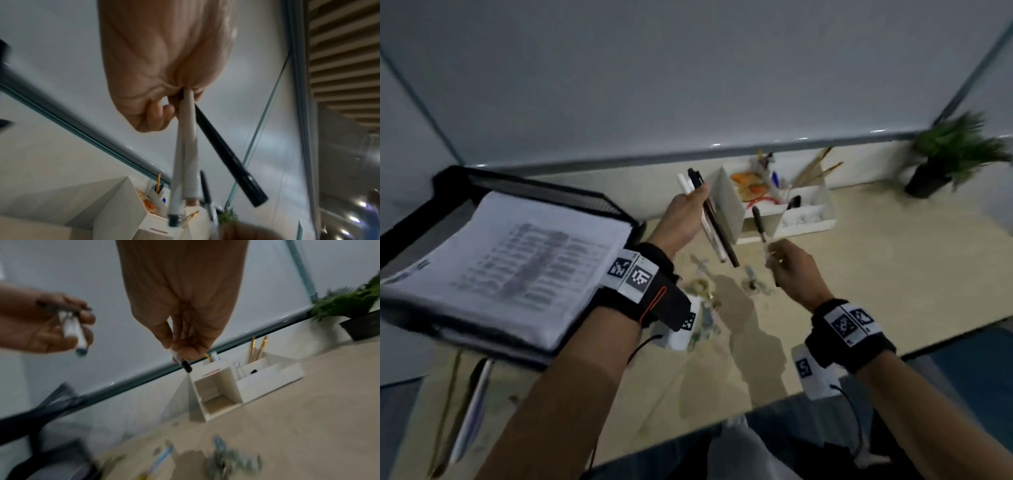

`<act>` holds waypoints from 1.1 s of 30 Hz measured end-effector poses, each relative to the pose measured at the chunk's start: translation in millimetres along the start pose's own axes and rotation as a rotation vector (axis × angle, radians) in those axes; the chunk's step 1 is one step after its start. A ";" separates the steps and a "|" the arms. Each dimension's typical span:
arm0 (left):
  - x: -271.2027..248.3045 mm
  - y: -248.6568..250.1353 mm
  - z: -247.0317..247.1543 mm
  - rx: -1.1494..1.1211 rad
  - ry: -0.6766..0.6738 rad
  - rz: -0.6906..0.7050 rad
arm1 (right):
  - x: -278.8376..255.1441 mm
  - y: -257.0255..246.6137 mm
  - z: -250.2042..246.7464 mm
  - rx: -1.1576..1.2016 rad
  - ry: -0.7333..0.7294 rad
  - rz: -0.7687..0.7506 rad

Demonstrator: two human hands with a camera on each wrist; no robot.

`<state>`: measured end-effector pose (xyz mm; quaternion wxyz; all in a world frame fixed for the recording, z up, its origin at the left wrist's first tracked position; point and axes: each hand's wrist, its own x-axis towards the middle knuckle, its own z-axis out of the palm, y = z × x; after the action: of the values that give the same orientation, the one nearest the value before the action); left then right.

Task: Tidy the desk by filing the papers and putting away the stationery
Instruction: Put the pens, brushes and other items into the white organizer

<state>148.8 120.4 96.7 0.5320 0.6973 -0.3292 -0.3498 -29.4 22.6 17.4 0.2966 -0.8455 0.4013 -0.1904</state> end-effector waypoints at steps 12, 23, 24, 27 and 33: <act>195.3 50.8 133.4 0.165 0.101 -0.039 | 206.3 90.1 -105.9 0.192 0.107 0.104; 295.3 44.3 180.5 0.565 -0.046 -0.122 | 309.0 119.3 -70.6 -0.169 -0.230 0.067; 296.7 44.2 181.7 0.609 -0.072 -0.120 | 308.9 120.2 -69.0 -0.236 -0.266 0.068; 302.5 40.3 179.5 0.656 -0.072 -0.086 | 308.2 121.3 -67.7 -0.238 -0.358 0.064; 289.6 29.5 167.5 0.848 0.031 -0.022 | 311.9 118.2 -57.3 -0.085 -0.433 0.021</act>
<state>161.7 -212.4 53.9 0.1990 0.8630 -0.4286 -0.1785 60.5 -303.5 9.3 0.3419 -0.8741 0.3447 0.0161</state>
